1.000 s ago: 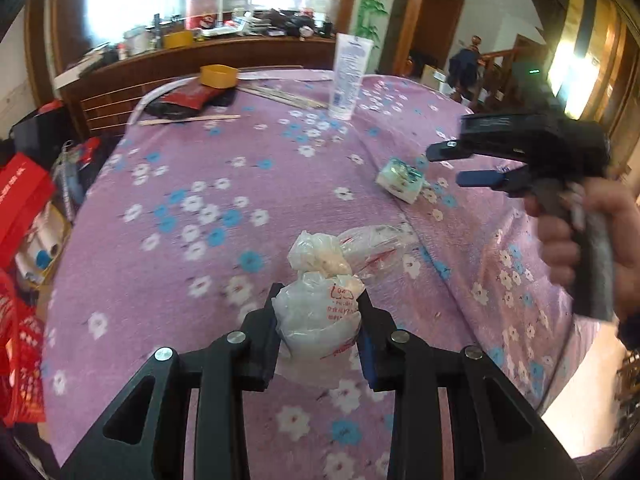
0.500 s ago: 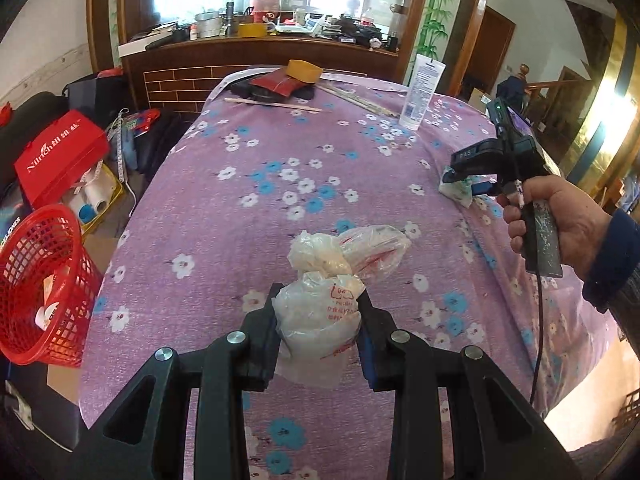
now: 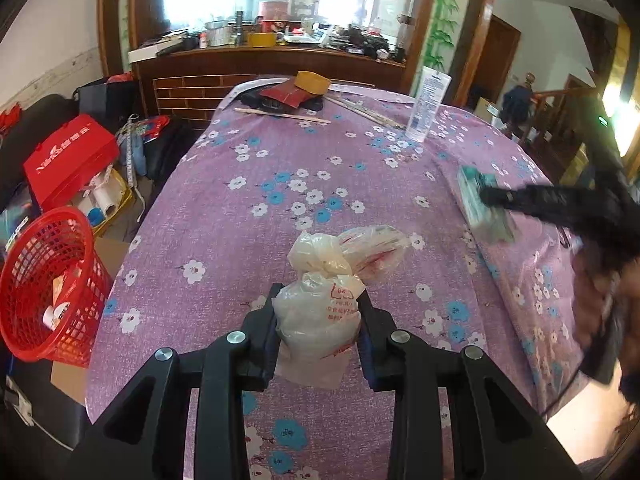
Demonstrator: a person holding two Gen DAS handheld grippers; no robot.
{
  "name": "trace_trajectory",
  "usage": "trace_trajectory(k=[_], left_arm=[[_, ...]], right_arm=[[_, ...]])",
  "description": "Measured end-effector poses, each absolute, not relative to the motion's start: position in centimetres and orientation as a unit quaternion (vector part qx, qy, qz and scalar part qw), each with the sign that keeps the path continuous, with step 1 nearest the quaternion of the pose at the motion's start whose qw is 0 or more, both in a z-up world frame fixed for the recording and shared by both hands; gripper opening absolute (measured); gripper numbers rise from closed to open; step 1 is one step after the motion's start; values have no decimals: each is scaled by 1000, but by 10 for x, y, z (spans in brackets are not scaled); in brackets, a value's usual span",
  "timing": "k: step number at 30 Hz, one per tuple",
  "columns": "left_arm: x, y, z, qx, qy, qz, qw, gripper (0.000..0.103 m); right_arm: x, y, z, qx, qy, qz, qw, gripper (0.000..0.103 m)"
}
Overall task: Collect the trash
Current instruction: 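Grasp the green wet-wipe pack with the right gripper while the left gripper holds the tissues, then carry the tissues and wet-wipe pack toward the red wastebasket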
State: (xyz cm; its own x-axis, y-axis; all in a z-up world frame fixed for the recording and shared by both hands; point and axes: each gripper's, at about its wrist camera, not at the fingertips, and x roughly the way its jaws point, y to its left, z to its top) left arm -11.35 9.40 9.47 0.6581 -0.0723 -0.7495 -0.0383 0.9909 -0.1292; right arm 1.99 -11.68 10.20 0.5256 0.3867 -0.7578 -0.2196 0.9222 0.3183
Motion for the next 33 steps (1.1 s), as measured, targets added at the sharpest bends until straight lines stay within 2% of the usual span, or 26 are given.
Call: trace_trajectory(k=[10,22,33], left_arm=[[-154,94,105,-97,400,59,909,31],[-191,113,137,-133,370,123,911,31],[-240,124,158,-128,351,189,908,31]], right_arm=[[-41,-82,100,34,463,294,836,14],[-46,-77,93,8,478,321,818,14],[-57,-26,98,-14,472,383,794,14]])
